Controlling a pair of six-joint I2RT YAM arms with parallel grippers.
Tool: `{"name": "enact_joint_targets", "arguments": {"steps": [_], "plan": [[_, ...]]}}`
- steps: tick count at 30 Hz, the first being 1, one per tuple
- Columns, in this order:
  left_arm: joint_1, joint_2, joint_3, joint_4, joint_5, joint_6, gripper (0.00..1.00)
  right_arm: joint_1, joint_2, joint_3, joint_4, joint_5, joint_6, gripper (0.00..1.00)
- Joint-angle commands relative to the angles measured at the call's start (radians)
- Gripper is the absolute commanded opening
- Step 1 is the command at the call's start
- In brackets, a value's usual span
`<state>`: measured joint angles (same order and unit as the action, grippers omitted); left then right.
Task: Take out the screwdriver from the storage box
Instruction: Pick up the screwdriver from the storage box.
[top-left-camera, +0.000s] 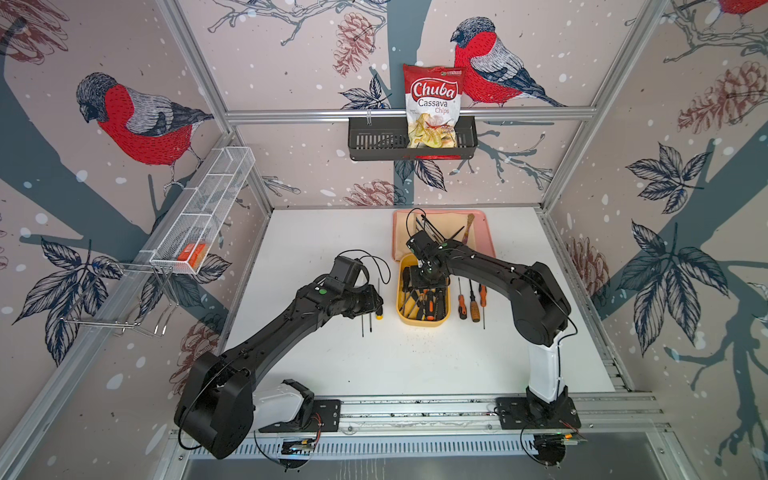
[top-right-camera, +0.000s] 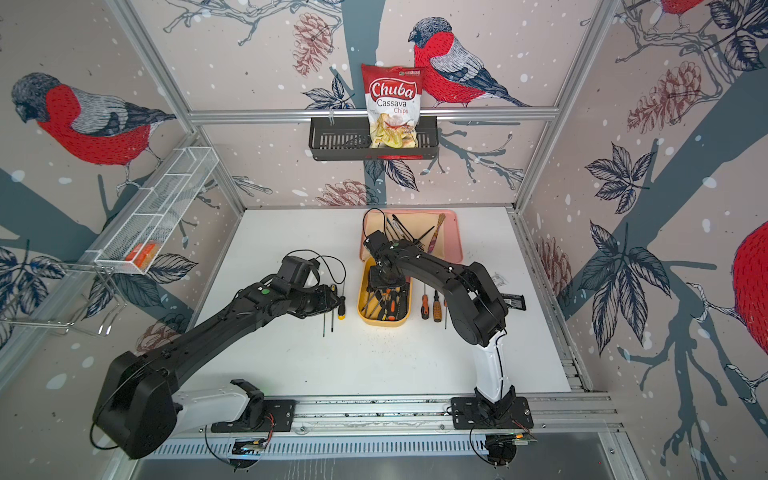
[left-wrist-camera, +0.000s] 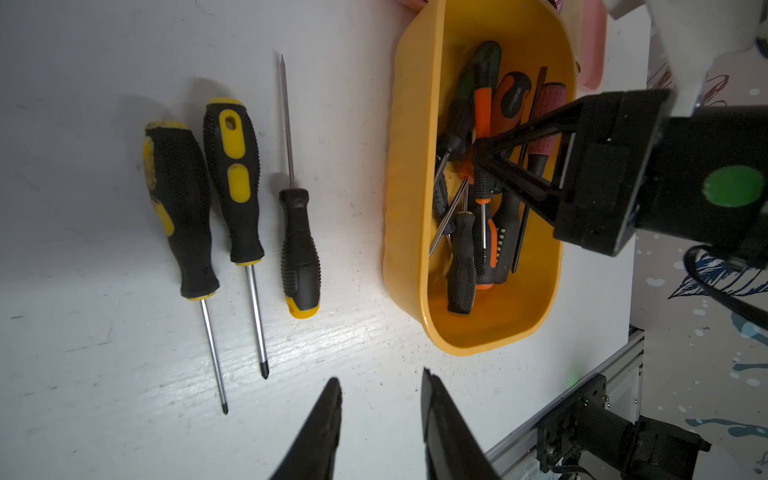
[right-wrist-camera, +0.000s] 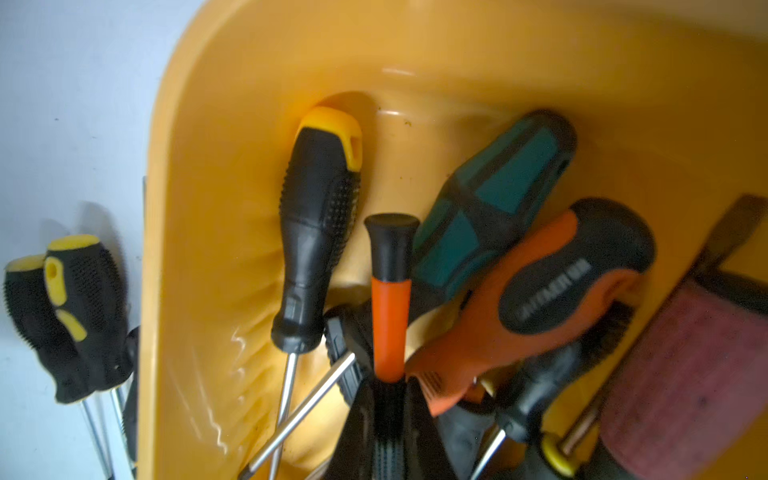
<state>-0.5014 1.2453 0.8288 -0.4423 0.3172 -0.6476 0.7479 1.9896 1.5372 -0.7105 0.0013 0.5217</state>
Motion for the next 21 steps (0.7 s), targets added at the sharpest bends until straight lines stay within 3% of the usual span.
{"name": "enact_joint_targets", "arguments": {"steps": [1,11,21], "plan": [[-0.013,0.009,0.013,0.042,0.010,-0.007,0.35,0.001,-0.062,-0.022,-0.017,0.019,-0.006,0.11],[-0.083,0.117,0.099,0.081,0.011,-0.016,0.35,-0.047,-0.307,-0.177,-0.041,0.059,0.005,0.10],[-0.141,0.236,0.200,0.100,0.021,-0.011,0.35,-0.262,-0.513,-0.423,-0.044,0.101,-0.037,0.10]]}}
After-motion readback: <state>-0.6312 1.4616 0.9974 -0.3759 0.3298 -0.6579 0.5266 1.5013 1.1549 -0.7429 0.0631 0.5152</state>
